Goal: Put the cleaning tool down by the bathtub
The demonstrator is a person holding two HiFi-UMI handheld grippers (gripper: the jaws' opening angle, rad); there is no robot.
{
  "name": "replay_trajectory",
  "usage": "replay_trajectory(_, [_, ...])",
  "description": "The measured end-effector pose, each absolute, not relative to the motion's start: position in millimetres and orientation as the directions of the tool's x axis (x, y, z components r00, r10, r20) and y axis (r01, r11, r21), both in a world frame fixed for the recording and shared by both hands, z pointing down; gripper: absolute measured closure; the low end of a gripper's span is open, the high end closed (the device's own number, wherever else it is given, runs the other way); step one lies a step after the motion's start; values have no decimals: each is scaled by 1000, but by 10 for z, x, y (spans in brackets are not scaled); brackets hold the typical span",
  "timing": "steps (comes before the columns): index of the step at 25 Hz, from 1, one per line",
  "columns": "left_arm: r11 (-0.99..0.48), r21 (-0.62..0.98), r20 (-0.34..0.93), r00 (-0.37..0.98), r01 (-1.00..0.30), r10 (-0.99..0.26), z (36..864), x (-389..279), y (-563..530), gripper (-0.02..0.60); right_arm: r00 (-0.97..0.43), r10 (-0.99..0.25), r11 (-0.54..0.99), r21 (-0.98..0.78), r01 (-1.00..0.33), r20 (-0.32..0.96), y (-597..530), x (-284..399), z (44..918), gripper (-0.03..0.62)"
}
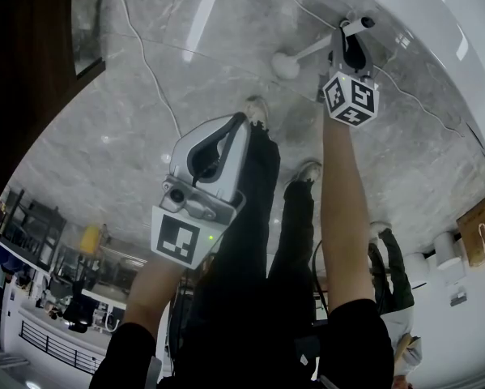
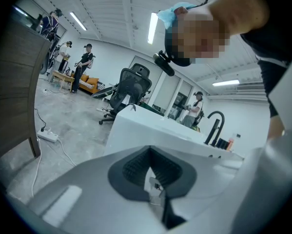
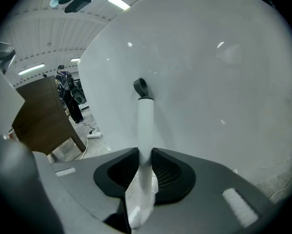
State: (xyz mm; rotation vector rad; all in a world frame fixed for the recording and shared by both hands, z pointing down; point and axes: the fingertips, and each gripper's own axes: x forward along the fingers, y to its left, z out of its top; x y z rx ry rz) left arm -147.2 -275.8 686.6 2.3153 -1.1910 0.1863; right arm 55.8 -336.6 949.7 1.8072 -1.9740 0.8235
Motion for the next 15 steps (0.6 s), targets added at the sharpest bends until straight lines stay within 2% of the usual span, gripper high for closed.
replay_trajectory(15, [-457,379,337,579,-805,-742,6687,-1451,-2613,575,-139,-768,18,-196,-980,625,-3213,560,9432,441])
